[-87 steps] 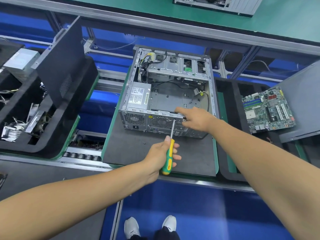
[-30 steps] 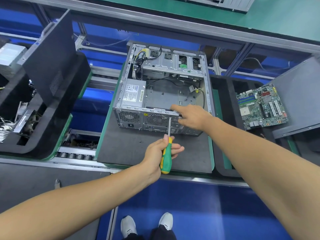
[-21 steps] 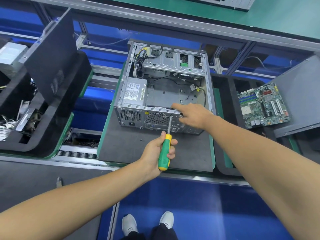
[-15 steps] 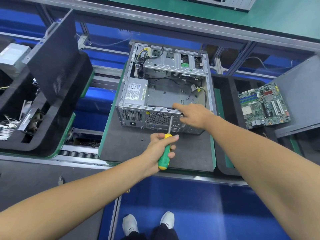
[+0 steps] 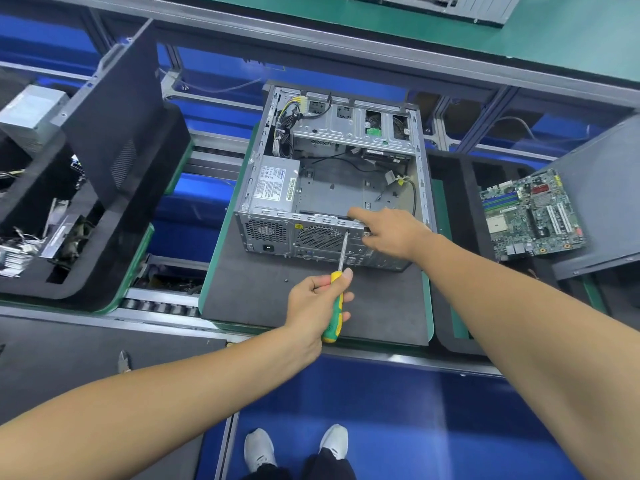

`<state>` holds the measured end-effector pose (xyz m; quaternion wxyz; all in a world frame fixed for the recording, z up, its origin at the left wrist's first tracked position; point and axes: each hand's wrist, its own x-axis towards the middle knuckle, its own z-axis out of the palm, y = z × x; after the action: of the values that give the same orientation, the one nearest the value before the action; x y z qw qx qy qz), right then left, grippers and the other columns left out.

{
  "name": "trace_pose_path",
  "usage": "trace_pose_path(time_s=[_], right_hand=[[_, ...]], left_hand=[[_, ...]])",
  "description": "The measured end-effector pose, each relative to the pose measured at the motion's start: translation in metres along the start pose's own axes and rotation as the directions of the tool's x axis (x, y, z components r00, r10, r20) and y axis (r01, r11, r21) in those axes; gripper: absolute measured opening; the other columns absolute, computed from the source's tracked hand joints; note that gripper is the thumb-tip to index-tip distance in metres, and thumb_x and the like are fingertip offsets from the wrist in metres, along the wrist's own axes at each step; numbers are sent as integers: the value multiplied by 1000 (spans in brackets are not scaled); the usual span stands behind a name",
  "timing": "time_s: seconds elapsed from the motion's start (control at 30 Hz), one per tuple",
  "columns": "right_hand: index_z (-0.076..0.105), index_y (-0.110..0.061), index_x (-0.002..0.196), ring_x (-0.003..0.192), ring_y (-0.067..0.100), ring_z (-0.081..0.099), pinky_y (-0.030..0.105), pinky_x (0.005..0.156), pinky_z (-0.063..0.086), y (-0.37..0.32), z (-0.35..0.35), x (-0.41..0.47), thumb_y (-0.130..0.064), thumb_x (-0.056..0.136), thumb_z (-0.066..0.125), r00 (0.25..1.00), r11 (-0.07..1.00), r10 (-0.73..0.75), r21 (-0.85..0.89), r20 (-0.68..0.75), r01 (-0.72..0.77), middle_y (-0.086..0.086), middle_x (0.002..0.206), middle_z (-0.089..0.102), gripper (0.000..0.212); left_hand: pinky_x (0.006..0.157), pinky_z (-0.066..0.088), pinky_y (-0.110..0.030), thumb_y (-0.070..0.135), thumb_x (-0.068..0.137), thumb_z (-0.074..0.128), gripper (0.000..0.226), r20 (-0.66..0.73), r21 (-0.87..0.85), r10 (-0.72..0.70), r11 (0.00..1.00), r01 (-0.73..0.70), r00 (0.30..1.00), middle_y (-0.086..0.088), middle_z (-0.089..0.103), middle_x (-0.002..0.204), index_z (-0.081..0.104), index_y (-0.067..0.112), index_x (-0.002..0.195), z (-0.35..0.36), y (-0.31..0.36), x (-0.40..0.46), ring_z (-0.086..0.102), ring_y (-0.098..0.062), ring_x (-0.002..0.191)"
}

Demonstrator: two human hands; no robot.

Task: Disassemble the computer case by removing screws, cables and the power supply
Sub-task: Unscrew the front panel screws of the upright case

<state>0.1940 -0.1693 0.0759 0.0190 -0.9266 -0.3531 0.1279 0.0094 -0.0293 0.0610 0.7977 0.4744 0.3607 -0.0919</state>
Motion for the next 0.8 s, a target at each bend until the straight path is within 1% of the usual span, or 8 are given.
trace_pose_path(time_s=[0.17, 0.23, 0.37, 0.53, 0.6, 0.67, 0.73, 0.8], right_hand=[[36, -35, 124, 56, 15, 49, 30, 50, 28, 0, 0, 0, -22, 88, 52, 1000, 1000, 4, -6, -3, -4, -4, 59, 51, 41], [37, -34, 125, 56, 15, 49, 30, 50, 28, 0, 0, 0, -21, 89, 52, 1000, 1000, -8, -15, -8, 8, -3, 59, 52, 41], [38, -32, 126, 55, 15, 48, 31, 49, 27, 0, 0, -1, -20, 90, 53, 1000, 1000, -28, -12, -15, 28, -3, 57, 50, 41], [37, -32, 126, 53, 13, 46, 30, 48, 26, -2, -1, -1, -20, 90, 53, 999, 999, -31, -34, -28, 30, -4, 57, 48, 41], [37, -32, 127, 54, 13, 46, 30, 48, 26, -3, -2, -2, -21, 91, 54, 999, 999, -26, -34, -21, 26, -4, 58, 49, 41], [37, -31, 128, 55, 13, 47, 30, 48, 26, -3, -2, -2, -21, 90, 54, 999, 999, -27, -40, -21, 26, -3, 59, 50, 42], [38, -30, 126, 54, 12, 45, 30, 48, 25, -4, -2, -2, -20, 90, 53, 999, 999, -27, -45, -24, 26, -4, 59, 48, 41], [37, -31, 127, 55, 12, 46, 30, 49, 27, -4, -2, -2, -21, 90, 53, 1000, 999, -14, -43, -21, 14, -5, 59, 48, 42]], left_hand=[[54, 56, -24, 46, 89, 75, 43, 41, -41, -29, 999, 31, 999, -5, 73, 86, 68, 5, 99, 10, -3, -7, 77, -14, 80], [52, 56, -23, 47, 95, 67, 41, 56, -46, -61, 997, 64, 997, -1, 75, 81, 70, 7, 100, 11, -3, -8, 76, -12, 76], [57, 58, -25, 50, 102, 54, 46, 150, -32, -143, 988, 149, 978, 3, 72, 77, 73, 9, 105, 3, 6, -3, 73, -11, 70], [45, 43, -21, 50, 105, 45, 52, 301, -163, -236, 942, 293, 924, 3, 59, 72, 69, 6, 119, -1, 10, -1, 49, -9, 52], [42, 39, -21, 55, 102, 48, 53, 289, -152, -221, 950, 273, 931, 1, 59, 72, 64, 6, 118, 2, 10, 0, 45, -9, 51], [41, 39, -21, 56, 96, 61, 49, 217, -88, -178, 976, 201, 960, -3, 61, 79, 53, 11, 112, 5, 11, 1, 47, -11, 52], [43, 42, -23, 38, 89, 79, 49, 157, -32, -117, 992, 124, 981, -7, 61, 93, 43, 15, 115, 5, 9, 1, 53, -11, 56], [45, 45, -23, 19, 86, 84, 52, 113, -4, -91, 996, 92, 989, -10, 59, 98, 41, 18, 115, 5, 6, 0, 55, -10, 55]])
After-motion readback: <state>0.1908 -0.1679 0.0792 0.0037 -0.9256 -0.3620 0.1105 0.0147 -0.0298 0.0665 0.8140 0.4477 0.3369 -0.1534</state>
